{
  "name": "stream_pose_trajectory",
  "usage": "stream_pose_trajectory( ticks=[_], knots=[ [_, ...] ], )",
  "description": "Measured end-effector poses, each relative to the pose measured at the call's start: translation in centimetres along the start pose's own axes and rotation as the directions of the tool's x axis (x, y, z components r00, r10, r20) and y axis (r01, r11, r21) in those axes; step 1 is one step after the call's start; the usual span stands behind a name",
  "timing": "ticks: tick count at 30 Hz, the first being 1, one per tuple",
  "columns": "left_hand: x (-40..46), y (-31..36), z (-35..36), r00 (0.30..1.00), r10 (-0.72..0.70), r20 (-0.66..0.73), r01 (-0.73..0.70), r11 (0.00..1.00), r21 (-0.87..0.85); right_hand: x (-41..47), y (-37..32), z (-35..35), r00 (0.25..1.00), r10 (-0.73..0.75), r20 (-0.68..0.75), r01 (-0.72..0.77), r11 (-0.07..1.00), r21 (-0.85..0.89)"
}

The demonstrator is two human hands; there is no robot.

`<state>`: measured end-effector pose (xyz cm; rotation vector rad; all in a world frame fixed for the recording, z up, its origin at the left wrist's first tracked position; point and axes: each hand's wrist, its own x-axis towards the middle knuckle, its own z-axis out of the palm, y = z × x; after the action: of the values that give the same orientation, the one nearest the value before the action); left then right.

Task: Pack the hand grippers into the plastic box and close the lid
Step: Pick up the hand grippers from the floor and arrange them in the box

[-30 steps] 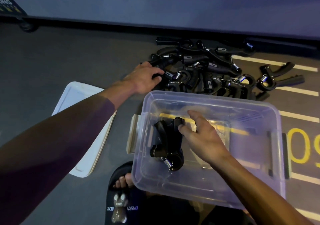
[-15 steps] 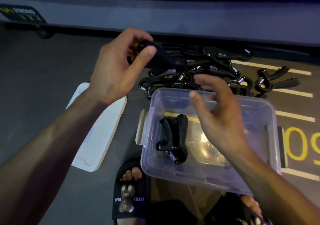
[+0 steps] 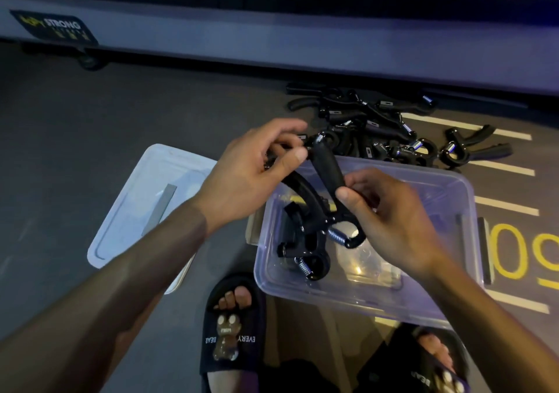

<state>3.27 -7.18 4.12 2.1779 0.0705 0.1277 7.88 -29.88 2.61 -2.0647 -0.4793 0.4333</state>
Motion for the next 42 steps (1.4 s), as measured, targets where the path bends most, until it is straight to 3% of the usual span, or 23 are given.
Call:
stream_pose_trajectory(
  ticks=[2, 5, 9, 22, 27, 38, 42],
  knots=[
    [-0.3, -2.2, 0.7, 0.999, -0.037, -0.04, 0.04, 0.994, 0.098, 0.0, 2.2, 0.5, 0.991, 0.127, 0.044, -0.128, 0.992, 0.007],
    [-1.0, -4.8, 2.2, 0.992, -0.129, 0.005, 0.124, 0.967, 0.222, -0.1, 5.4, 2.0, 0.957, 0.282, 0.063, -0.282, 0.959, -0.007],
    [-2.0, -6.3, 4.1, 0.98, -0.194, 0.052, 0.182, 0.966, 0.182, -0.4, 7.3, 4.4, 0.916, 0.388, 0.101, -0.391, 0.92, 0.011],
    [-2.2, -6.3, 4.7, 0.975, -0.221, 0.013, 0.22, 0.973, 0.076, -0.9, 6.5, 5.7, 0.918, 0.384, 0.093, -0.372, 0.92, -0.126],
    [-2.3, -6.4, 4.8, 0.974, -0.226, 0.012, 0.225, 0.972, 0.07, -0.7, 6.0, 5.6, 0.859, 0.471, 0.199, -0.432, 0.877, -0.21],
    [-2.3, -6.4, 5.1, 0.975, -0.223, 0.001, 0.223, 0.974, 0.043, -1.4, 5.0, 6.2, 0.889, 0.433, 0.149, -0.392, 0.888, -0.241],
    [-2.4, -6.4, 5.0, 0.976, -0.219, 0.008, 0.218, 0.975, 0.036, -1.2, 4.6, 6.0, 0.855, 0.462, 0.236, -0.407, 0.879, -0.248]
  ],
)
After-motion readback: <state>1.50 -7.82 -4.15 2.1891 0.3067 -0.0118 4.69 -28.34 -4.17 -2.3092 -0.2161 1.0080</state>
